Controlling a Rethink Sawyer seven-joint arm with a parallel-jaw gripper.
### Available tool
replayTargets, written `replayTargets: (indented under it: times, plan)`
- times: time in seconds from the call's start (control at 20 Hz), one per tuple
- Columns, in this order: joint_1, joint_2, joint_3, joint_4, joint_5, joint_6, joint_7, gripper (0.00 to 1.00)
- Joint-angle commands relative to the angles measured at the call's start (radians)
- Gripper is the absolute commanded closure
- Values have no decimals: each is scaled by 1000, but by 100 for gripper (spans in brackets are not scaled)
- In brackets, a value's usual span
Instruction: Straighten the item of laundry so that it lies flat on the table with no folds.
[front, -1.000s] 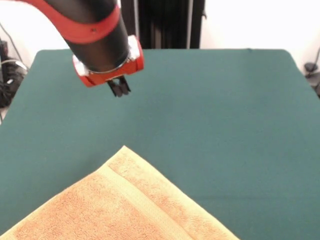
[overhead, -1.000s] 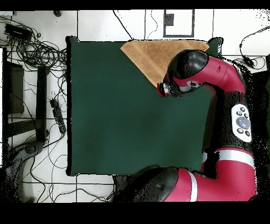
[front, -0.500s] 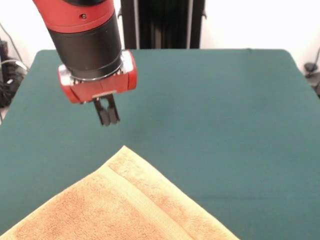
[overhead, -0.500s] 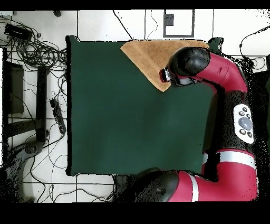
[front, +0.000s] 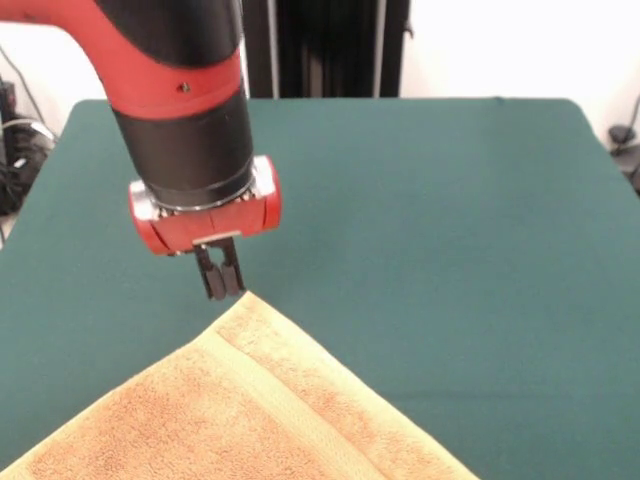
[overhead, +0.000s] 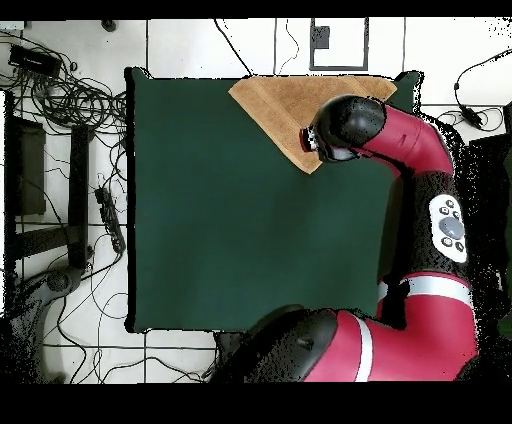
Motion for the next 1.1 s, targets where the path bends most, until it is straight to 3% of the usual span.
replayTargets:
  times: [0.05, 0.45, 1.1]
  plan:
    - [34, 96, 88, 54, 0, -9, 98, 100]
    - [35, 132, 90, 43, -3, -59, 105, 100]
    - [102, 187, 3, -30, -29, -118, 214, 100]
